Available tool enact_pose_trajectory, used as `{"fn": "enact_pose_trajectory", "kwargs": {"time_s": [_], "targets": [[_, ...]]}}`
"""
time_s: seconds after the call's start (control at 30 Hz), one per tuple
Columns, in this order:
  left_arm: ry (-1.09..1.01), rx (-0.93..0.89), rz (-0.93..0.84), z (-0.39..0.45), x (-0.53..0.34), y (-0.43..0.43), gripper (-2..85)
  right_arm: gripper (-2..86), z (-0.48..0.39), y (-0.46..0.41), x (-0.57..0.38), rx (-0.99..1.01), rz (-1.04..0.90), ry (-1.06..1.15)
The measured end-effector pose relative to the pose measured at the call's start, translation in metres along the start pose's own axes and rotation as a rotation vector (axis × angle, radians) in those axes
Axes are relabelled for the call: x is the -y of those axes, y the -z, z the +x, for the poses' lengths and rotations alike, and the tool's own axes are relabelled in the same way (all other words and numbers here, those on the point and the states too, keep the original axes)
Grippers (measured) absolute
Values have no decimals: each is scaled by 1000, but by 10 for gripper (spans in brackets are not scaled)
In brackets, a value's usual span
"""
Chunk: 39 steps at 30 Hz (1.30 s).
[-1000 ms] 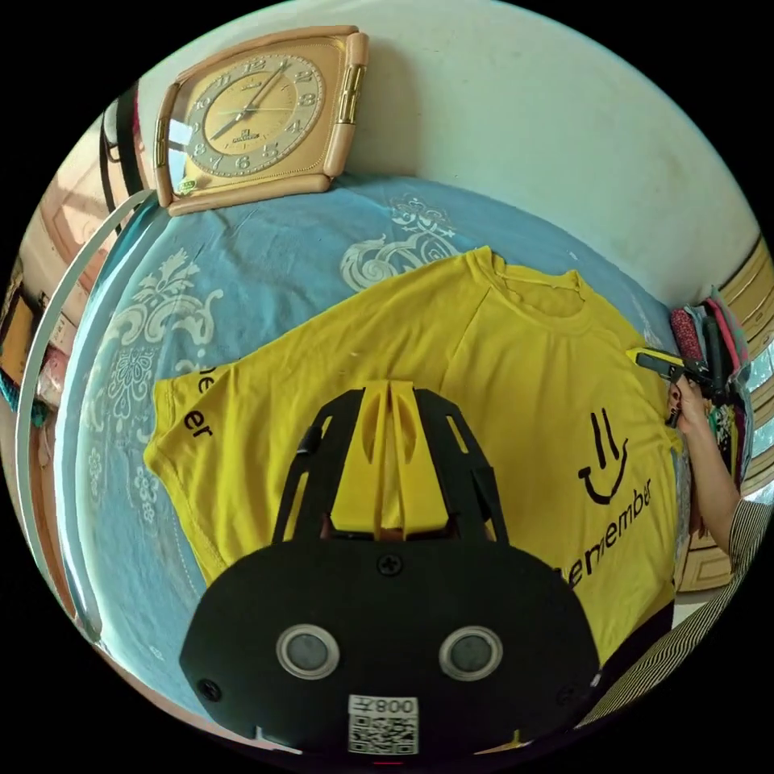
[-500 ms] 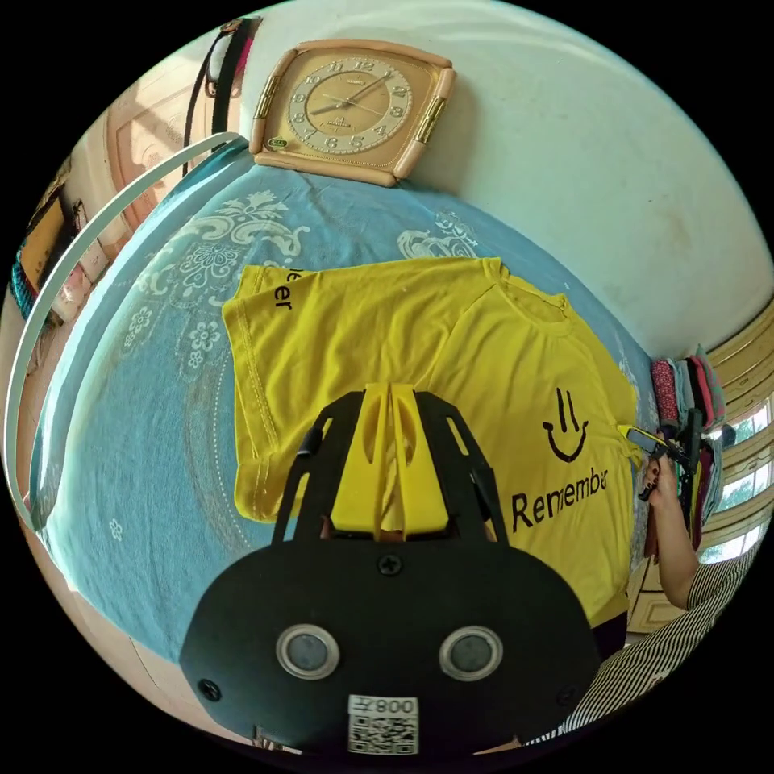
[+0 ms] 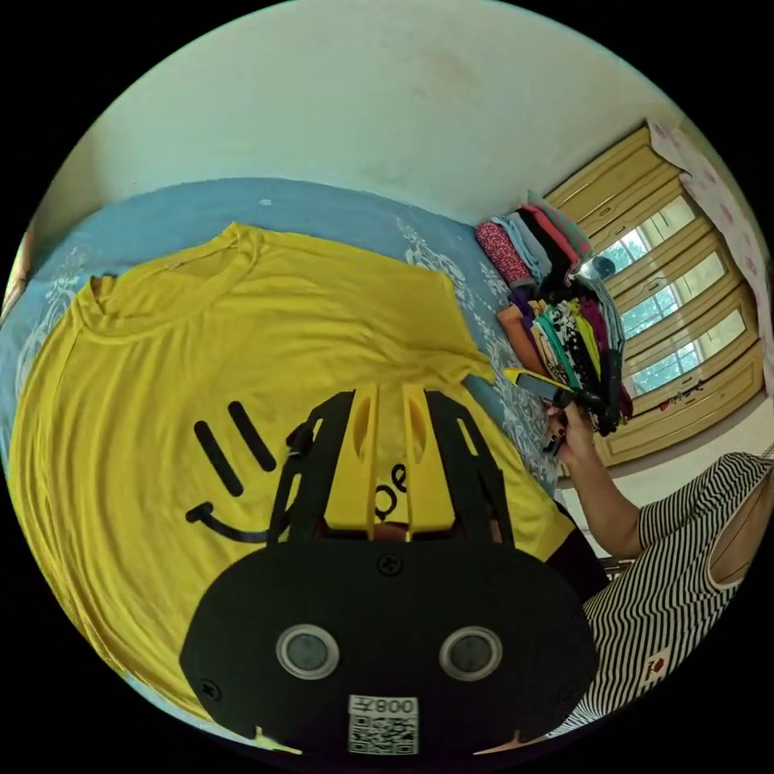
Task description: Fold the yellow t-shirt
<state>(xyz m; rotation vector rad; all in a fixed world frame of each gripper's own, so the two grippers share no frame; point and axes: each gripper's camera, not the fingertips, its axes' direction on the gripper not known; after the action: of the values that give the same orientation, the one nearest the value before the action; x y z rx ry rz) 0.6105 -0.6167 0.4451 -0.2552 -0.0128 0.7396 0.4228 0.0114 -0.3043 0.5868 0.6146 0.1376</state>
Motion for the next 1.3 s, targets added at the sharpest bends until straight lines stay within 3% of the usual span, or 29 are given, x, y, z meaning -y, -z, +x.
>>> {"fn": "enact_pose_trajectory", "kwargs": {"time_s": [0.3,0.6,0.97,1.3], "targets": [[-266,82,-196,164,223,-129,67,69,34,-15,-28,53,-24,44],[-333,230,-288,254,376,-199,81,63,80,-4,-49,192,-14,3],[-478,386,-523,320,465,-261,69,31,116,1,-64,288,-33,-15],[-502,397,-460,331,502,-230,21,19,131,9,-76,348,-33,-34]]}}
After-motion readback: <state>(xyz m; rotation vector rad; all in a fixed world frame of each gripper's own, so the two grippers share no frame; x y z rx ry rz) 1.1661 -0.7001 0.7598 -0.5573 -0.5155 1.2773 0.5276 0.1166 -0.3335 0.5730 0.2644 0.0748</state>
